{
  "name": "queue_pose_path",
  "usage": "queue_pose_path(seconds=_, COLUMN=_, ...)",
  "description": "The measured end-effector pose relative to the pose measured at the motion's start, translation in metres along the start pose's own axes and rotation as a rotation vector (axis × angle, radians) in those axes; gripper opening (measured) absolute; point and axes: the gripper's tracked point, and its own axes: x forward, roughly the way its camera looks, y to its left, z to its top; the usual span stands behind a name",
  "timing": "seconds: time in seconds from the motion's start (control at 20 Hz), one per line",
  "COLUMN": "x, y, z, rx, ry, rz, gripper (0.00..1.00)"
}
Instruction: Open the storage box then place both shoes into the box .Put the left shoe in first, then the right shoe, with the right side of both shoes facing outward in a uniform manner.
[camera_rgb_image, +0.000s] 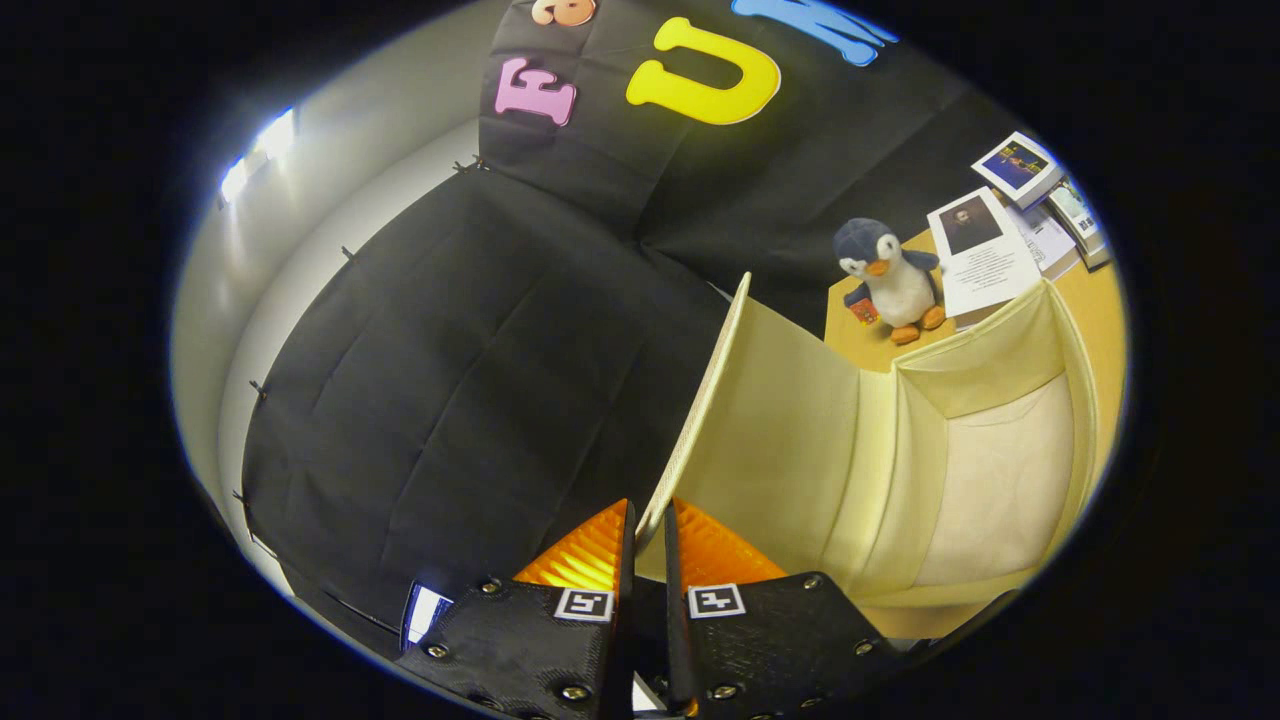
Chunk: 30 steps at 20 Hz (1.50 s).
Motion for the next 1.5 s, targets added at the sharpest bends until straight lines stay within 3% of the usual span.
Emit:
queue_pose_path(seconds=0.45, x=0.043, y=0.0, z=-0.017, rx=-0.085, ry=0.03, rz=-0.03, gripper=0.13)
queue_pose_path(seconds=0.6, x=0.049, y=-0.004, z=-0.013, rx=-0.117, ry=0.005, rz=-0.068, gripper=0.57)
queue_pose_path(seconds=0.65, x=0.047, y=-0.006, z=-0.009, rx=-0.123, ry=-0.011, rz=-0.083, gripper=0.67)
queue_pose_path(seconds=0.7, x=0.042, y=-0.008, z=-0.004, rx=-0.13, ry=-0.028, rz=-0.096, gripper=0.96)
queue_pose_path(seconds=1.0, x=0.01, y=-0.029, z=0.013, rx=-0.182, ry=-0.088, rz=-0.19, gripper=0.97)
queue_pose_path(seconds=1.5, x=-0.09, y=-0.093, z=0.047, rx=-0.337, ry=-0.111, rz=-0.392, gripper=0.97)
